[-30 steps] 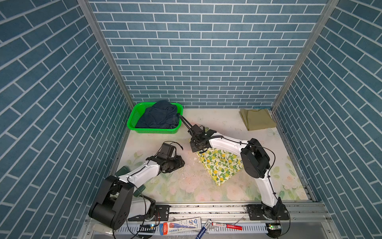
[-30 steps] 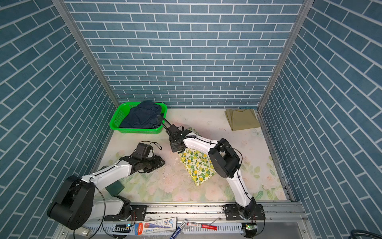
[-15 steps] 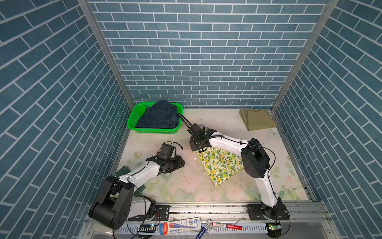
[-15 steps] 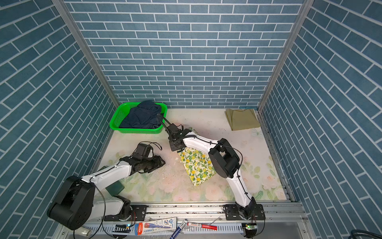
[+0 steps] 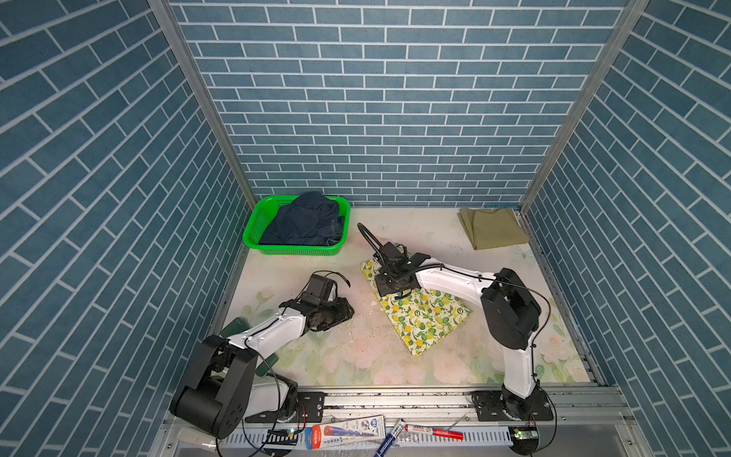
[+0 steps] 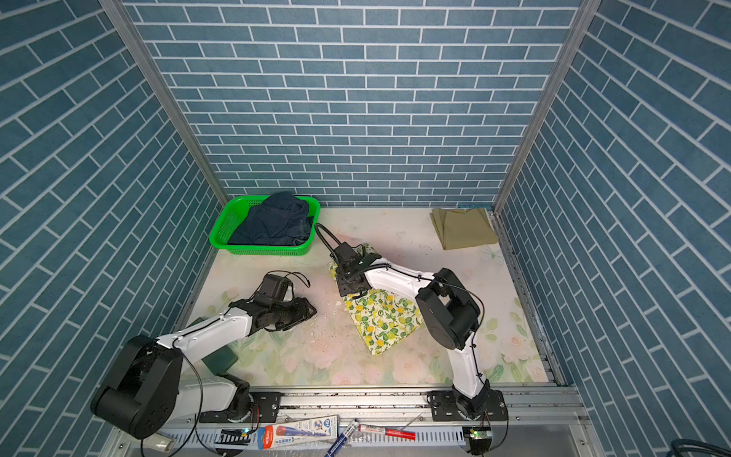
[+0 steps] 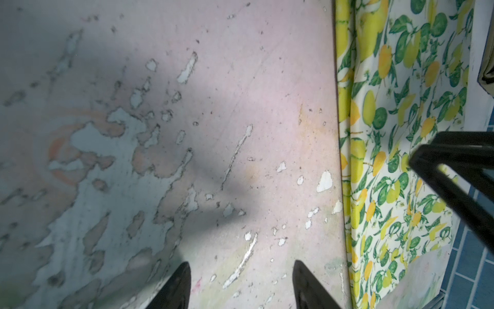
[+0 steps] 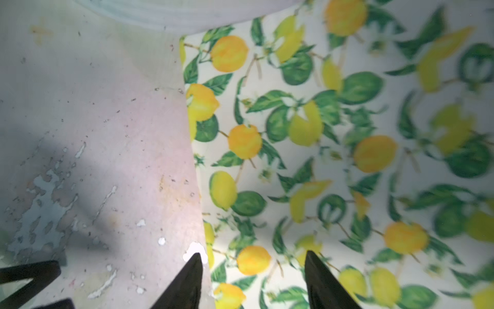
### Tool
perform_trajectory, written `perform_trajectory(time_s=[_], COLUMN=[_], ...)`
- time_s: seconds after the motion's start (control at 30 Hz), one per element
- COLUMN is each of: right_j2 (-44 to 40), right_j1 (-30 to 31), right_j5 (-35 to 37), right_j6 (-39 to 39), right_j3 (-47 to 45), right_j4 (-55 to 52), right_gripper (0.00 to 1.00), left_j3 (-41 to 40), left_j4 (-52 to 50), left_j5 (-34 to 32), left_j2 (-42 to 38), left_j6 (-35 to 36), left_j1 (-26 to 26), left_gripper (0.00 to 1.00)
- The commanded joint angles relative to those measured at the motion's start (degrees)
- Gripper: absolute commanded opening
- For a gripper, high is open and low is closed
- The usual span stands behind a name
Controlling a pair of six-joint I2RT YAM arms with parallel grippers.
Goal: Fold and stack skirts
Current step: Smooth out the skirt at the center of the table.
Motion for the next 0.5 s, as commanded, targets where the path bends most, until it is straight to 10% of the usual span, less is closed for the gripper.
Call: perform_trajectory(time_s=[0.0,0.47], right_j2=[-8.03,-23.23], right_j1=[-2.54,-15.51], right_j5=[0.84,-4.76], right_j6=[2.99,8.79], right_j3=[-6.25,-29.69], right_j4=[2.62,5.76], right_gripper=[0.61,0.61], left_j3=[1.02,6.67], left_j4=[-1.04,-3.92], left_j5=[-1.33,-10.32], left_j2=[0.22,0.92], left_j6=[1.06,2.80], left_j1=[-0.53,-11.73], left_gripper=[0.62,0.62])
